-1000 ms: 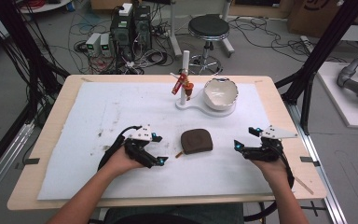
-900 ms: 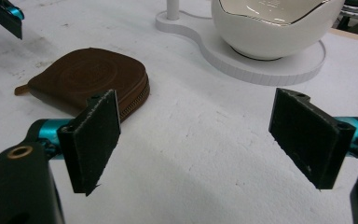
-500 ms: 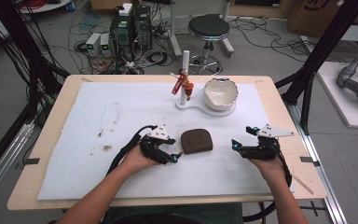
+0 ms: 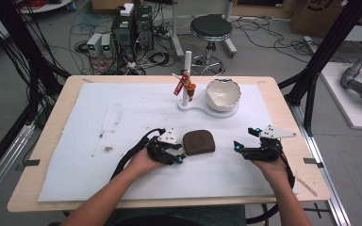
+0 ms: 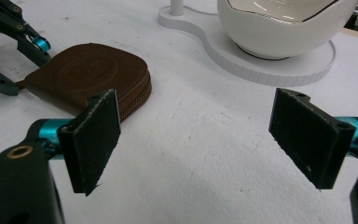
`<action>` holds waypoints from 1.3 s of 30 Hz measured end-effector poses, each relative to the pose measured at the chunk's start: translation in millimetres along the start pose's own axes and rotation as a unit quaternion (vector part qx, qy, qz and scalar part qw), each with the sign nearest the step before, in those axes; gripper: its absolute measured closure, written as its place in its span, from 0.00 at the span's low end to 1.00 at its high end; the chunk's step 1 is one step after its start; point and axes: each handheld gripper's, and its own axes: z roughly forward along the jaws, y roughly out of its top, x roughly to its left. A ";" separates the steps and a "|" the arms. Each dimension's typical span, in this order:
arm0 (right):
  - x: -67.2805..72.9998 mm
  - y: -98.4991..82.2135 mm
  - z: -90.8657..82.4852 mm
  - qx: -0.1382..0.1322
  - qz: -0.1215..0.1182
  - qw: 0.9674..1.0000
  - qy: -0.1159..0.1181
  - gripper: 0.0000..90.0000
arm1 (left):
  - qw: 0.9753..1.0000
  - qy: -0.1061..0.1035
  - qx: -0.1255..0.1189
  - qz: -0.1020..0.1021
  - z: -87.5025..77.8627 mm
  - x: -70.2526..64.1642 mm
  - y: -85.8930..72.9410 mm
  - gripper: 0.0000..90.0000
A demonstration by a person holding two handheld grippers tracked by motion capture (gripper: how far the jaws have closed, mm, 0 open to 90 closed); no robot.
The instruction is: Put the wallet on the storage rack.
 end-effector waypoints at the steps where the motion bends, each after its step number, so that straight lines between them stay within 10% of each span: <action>1: 0.1 0.0 0.0 0.001 -0.001 1.000 -0.001 0.18 | 1.000 0.001 0.000 0.003 0.0 -1.0 0.2 0.60; 26: 3.3 0.6 2.0 0.006 -0.003 1.000 0.000 0.18 | 0.999 -0.006 0.015 0.040 1.2 -8.9 5.1 0.98; 39: 2.4 0.4 2.4 0.005 -0.001 1.000 0.001 0.18 | 0.997 -0.063 -0.038 -0.010 -9.7 -0.3 6.8 0.98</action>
